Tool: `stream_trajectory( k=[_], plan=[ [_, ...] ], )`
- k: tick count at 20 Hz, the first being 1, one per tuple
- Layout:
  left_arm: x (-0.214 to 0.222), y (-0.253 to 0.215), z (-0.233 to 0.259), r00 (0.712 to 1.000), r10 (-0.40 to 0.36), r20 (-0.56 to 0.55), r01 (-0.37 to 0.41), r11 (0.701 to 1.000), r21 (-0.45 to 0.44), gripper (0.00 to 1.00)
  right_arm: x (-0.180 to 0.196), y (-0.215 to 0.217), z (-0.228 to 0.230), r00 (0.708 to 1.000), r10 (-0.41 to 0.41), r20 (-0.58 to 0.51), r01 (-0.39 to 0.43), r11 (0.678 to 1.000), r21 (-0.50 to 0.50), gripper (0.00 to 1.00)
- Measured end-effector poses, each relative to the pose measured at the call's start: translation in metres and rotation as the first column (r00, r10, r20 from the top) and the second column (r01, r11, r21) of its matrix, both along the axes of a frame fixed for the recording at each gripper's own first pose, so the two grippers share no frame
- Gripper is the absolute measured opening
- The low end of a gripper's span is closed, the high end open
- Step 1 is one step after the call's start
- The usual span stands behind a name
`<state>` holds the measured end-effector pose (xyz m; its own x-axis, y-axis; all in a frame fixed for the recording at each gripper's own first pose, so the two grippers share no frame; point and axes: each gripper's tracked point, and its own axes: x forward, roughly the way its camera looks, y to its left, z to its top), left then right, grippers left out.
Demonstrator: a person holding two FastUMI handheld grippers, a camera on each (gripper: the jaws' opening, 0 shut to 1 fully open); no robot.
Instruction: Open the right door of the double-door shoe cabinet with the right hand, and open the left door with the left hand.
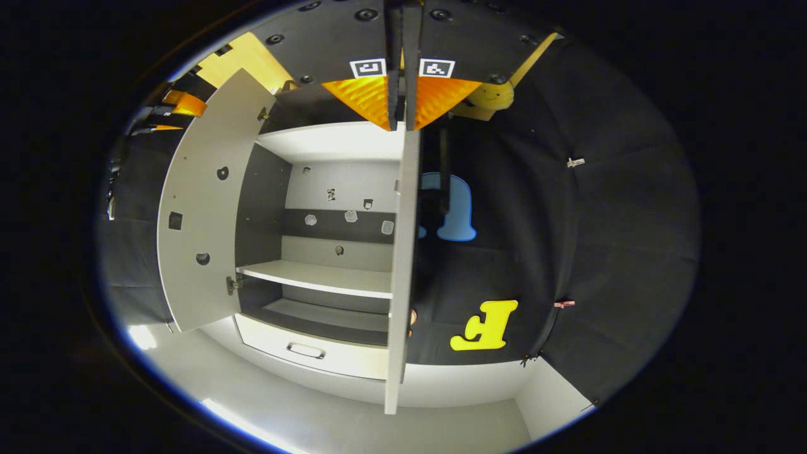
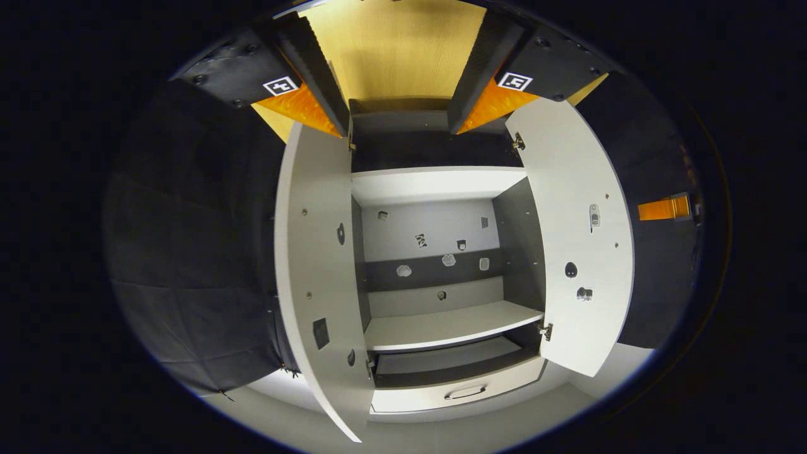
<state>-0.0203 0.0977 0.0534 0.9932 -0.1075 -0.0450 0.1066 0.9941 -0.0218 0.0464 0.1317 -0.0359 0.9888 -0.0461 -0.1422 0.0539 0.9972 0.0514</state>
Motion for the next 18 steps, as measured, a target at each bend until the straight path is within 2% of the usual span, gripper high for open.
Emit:
stream_trajectory(
  k=[3,4,6,9,11,13,14,16,18],
  plan=[
    [-0.022,-0.047,-0.015,0.999,-0.040,-0.025,0.038,0.996,-0.086,0.05,-0.015,-0.018,0.007,0.999,0.034,0.021,-0.033,0.999,-0.016,0.99],
    [-0.029,-0.055,-0.018,0.999,-0.026,-0.025,0.023,0.995,-0.094,0.05,-0.018,-0.022,0.007,0.999,0.048,0.021,-0.048,0.999,-0.020,0.98],
    [-0.042,-0.060,-0.022,1.000,0.026,-0.012,-0.026,0.997,-0.074,0.05,-0.024,-0.031,0.012,0.997,0.078,0.031,-0.077,0.997,-0.018,0.99],
    [-0.061,-0.081,-0.035,0.999,0.054,0.002,-0.054,0.998,-0.034,0.05,-0.033,-0.043,0.024,0.993,0.101,0.055,-0.101,0.995,-0.006,0.99],
    [-0.071,-0.089,-0.037,0.997,0.077,0.023,-0.076,0.997,-0.031,0.17,-0.039,-0.051,0.031,0.992,0.109,0.069,-0.109,0.994,-0.005,0.98],
    [-0.077,-0.099,-0.036,0.996,0.073,0.046,-0.070,0.996,-0.056,0.35,-0.044,-0.057,0.035,0.991,0.105,0.079,-0.105,0.994,-0.008,0.98],
    [-0.080,-0.104,-0.033,0.996,0.068,0.058,-0.064,0.996,-0.069,0.51,-0.046,-0.060,0.036,0.992,0.101,0.081,-0.101,0.995,-0.008,0.98],
    [-0.083,-0.104,-0.029,0.995,0.066,0.078,-0.059,0.994,-0.087,0.77,-0.048,-0.064,0.036,0.993,0.089,0.081,-0.090,0.996,0.001,0.98],
    [-0.083,-0.096,-0.028,0.992,0.091,0.086,-0.084,0.993,-0.083,0.94,-0.046,-0.066,0.033,0.994,0.076,0.075,-0.077,0.997,0.013,0.98]
  ],
)
